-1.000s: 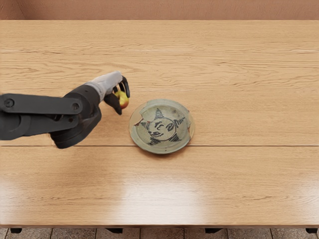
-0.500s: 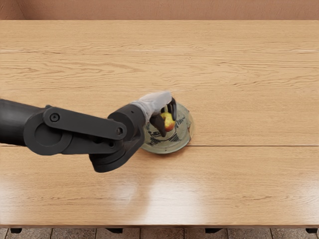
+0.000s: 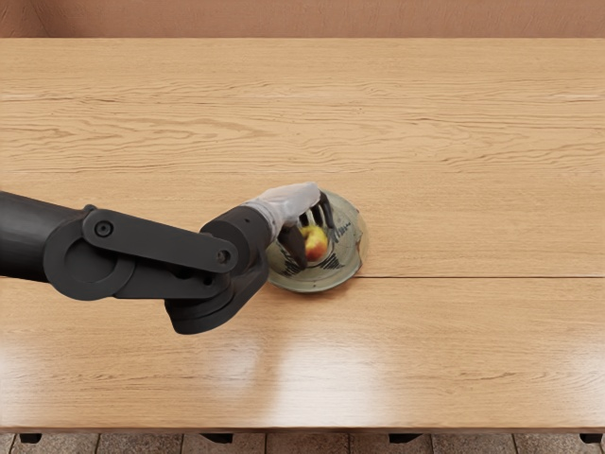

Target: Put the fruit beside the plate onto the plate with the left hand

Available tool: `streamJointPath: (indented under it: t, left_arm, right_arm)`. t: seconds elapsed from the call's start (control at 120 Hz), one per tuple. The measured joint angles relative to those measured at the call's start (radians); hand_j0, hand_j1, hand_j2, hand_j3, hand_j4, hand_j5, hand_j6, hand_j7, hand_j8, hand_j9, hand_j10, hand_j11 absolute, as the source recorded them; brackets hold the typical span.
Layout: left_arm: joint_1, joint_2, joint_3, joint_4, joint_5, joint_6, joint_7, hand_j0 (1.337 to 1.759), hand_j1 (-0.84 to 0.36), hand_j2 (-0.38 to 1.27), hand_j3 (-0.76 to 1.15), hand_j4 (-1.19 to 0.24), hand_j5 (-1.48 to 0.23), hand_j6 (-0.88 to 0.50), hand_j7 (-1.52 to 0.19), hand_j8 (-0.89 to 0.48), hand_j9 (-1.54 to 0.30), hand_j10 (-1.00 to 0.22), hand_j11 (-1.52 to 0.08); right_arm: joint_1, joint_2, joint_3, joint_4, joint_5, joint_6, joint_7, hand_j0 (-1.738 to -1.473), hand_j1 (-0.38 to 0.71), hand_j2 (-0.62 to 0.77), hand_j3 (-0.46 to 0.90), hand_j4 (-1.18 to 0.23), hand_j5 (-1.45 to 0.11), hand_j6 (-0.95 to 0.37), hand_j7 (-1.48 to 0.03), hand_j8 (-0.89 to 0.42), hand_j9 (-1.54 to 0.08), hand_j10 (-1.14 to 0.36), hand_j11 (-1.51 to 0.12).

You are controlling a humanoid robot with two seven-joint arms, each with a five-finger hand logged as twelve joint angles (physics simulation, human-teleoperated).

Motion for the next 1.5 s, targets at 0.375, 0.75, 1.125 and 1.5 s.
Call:
streamJointPath:
  t: [0.375, 0.75, 1.125, 1.5]
  left_arm:
    - [-0.004, 0.023, -0.007, 0.000, -0.009, 0.000, 0.000, 1.658, 0.00, 0.10, 0.00, -0.30, -0.40, -0.28, -0.40, -0.28, -0.40, -0.30, -0.40]
    - [0.554, 0.403, -0.626, -0.003, 0.004, -0.187, 0.000, 1.658, 0.05, 0.06, 0.00, -0.25, -0.33, -0.25, -0.33, -0.25, -0.33, -0.25, -0.33]
    - [1.057, 0.537, -1.470, 0.022, -0.101, -0.890, 0.000, 1.658, 0.05, 0.05, 0.00, -0.25, -0.32, -0.25, -0.32, -0.25, -0.32, -0.25, -0.32]
    - [1.164, 0.535, -1.742, 0.161, -0.341, -1.212, 0.000, 1.658, 0.06, 0.05, 0.00, -0.25, -0.32, -0.25, -0.32, -0.25, -0.32, -0.25, -0.32]
  right_arm:
    - [0.000, 0.000, 0.000, 0.000, 0.000, 0.000, 0.000, -1.658, -0.30, -0.01, 0.00, -0.04, -0.05, -0.04, -0.05, -0.04, -0.05, -0.04, -0.05]
    - [0.000, 0.000, 0.000, 0.000, 0.000, 0.000, 0.000, -1.658, -0.30, -0.01, 0.00, -0.04, -0.05, -0.04, -0.05, -0.04, -0.05, -0.04, -0.05]
    - [0.001, 0.000, 0.002, 0.001, 0.001, -0.014, 0.000, -1.658, -0.30, -0.01, 0.00, -0.04, -0.05, -0.04, -0.05, -0.04, -0.05, -0.04, -0.05]
    - [0.003, 0.000, 0.002, 0.003, 0.002, -0.014, 0.000, -1.658, -0.30, -0.01, 0.00, -0.04, -0.05, -0.04, -0.05, -0.04, -0.05, -0.04, -0.05]
